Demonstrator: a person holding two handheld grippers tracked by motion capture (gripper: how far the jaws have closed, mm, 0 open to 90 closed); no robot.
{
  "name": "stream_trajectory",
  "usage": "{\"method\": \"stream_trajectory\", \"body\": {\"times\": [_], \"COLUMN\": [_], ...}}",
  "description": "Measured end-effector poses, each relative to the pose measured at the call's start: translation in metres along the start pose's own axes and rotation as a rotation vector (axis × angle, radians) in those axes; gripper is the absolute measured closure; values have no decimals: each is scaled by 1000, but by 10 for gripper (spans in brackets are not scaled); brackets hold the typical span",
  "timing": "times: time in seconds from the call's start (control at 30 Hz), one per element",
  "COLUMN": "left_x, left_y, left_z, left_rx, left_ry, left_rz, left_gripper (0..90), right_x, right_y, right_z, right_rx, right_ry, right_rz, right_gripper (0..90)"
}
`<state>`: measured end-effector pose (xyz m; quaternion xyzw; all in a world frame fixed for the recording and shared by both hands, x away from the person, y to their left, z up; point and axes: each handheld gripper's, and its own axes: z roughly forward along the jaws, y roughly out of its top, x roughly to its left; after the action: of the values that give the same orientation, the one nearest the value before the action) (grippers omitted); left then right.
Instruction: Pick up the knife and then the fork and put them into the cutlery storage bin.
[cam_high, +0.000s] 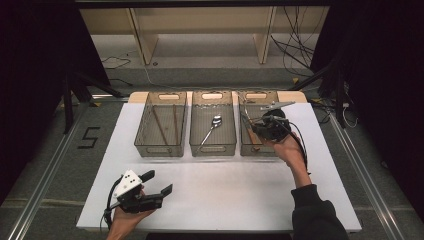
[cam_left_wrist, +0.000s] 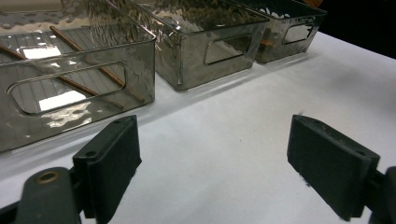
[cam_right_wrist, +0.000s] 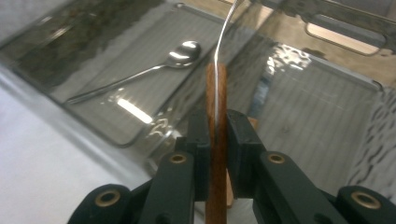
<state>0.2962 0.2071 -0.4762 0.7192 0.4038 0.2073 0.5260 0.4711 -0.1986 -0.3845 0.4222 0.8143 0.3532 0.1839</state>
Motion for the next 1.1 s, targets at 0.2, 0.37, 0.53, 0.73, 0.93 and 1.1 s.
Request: {"method": "stream_trajectory", "body": {"times": [0.2,0.37,0.53,0.73,0.93,1.1], "left_x": [0,0,0,0,0,0], "left_y": [0,0,0,0,0,0], "left_z": [0,0,0,0,0,1], "left_rx": [2,0,2,1,1,3], "left_ry": [0,0,-1,-2,-3,-3], "left_rz": [0,0,0,-1,-2,-2], "left_gripper": [168,168,168,168,168,168], "right_x": [-12,-18,-22,-24,-25,-26], "right_y": [4,5,4,4,4,4], "right_z": [9,16,22,27,32,31], "right_rx": [27,52,71,82,93,85], "right_ry": [-34,-61,-74,-78,-83,-19], "right_rz": [41,63,88,101,124,149], "right_gripper": [815,815,814,814,802,659]}}
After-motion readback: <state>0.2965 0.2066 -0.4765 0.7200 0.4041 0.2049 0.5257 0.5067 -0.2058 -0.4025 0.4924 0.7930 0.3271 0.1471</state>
